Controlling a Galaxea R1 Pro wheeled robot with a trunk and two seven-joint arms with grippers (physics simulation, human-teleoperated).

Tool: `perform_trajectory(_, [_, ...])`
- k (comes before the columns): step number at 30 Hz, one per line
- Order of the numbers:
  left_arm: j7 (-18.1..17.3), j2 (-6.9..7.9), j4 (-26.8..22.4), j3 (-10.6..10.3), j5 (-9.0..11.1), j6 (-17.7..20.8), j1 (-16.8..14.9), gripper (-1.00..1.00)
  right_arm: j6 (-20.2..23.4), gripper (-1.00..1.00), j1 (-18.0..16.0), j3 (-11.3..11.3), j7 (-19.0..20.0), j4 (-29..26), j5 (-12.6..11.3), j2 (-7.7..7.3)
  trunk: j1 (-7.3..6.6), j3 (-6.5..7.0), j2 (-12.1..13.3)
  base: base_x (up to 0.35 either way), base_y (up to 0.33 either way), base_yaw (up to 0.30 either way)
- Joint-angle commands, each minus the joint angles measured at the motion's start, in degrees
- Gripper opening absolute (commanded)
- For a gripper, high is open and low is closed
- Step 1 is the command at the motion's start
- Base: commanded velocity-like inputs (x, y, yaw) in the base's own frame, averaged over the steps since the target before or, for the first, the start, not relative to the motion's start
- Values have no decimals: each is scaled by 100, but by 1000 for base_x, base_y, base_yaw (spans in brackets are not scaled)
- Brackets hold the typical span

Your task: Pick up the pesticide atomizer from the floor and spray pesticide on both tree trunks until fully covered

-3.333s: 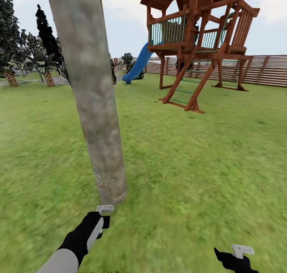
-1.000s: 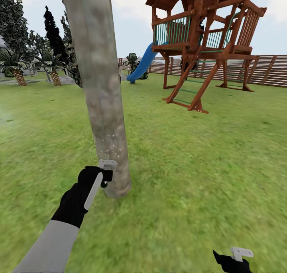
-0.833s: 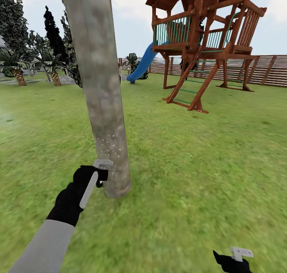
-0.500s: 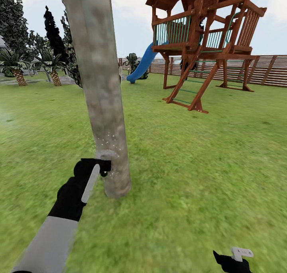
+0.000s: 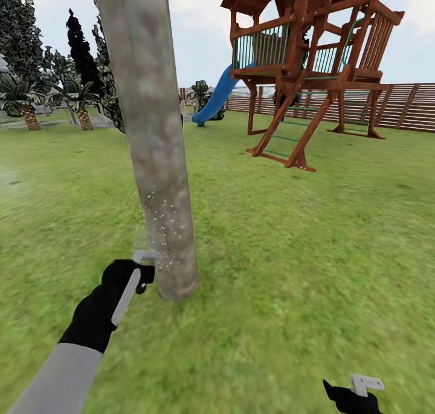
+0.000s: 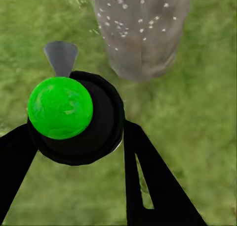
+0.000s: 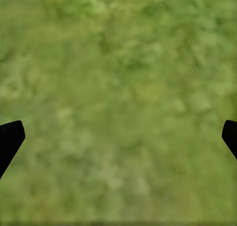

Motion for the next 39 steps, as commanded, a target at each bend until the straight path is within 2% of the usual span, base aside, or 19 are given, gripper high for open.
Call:
perform_trajectory(1, [3, 3, 308, -1, -60, -82, 61, -100, 0, 100, 0, -1, 0, -2, 1, 0, -1, 1, -1, 0, 0, 0])
perform_trajectory(2, [9, 1, 664, 2, -64, -285, 95, -100, 0, 100, 0, -1, 0, 0, 1, 1, -1, 1, -1, 0, 0, 0])
perform_trajectory(3, [22, -25, 1313, 26, -63, -849, 120, -100, 0, 100, 0, -1, 0, -5, 3, 1, -1, 1, -1, 0, 0, 0])
perform_trajectory(4, [28, -39, 1586, 39, -63, -1081, 122, -100, 0, 100, 0, -1, 0, -6, 1, 1, -1, 1, -1, 0, 0, 0])
perform_trajectory(6, [35, -62, 2019, 59, -25, -1504, 123, -100, 0, 100, 0, -1, 0, -2, 3, 0, -1, 1, -1, 0, 0, 0])
perform_trajectory(9, [30, -84, 2210, 58, 16, -1903, 134, -100, 0, 100, 0, -1, 0, 1, 4, 1, -1, 1, -1, 0, 0, 0])
perform_trajectory(13, [-11, -180, 3165, 35, 18, -3108, 138, -100, 0, 100, 0, 6, 0, 2, 4, 0, -1, 1, -1, 0, 0, 0])
perform_trajectory(14, [-24, -193, 3249, 28, 15, -3194, 138, -100, 0, 100, 0, 7, 0, 2, 4, -1, -1, 1, -1, 0, 0, 0])
perform_trajectory(16, [-28, -204, 3294, 24, 19, -3242, 138, -100, 0, 100, 0, 5, 0, 2, 4, 0, -1, 1, -1, 0, -5, 0])
perform_trajectory(19, [24, -426, 3331, 23, 8, -3290, 138, -100, 0, 100, 0, 3, 0, 2, 4, 1, -1, 1, -1, 0, -194, 0])
perform_trajectory(25, [29, -550, 3372, 20, -28, -3270, 138, -100, 0, 100, 0, 8, 9, 2, 4, 6, -1, 1, -1, 0, -268, 0])
perform_trajectory(30, [40, -595, 3381, 23, -52, -3271, 138, -100, 0, 100, 0, 8, 9, 2, 4, 35, -1, 1, -1, 0, -274, 76])
perform_trajectory(39, [54, -592, 3383, 23, -36, -3271, 138, -100, 0, 100, 0, 8, 9, 2, 4, 36, -1, 1, -1, 0, -274, 270])
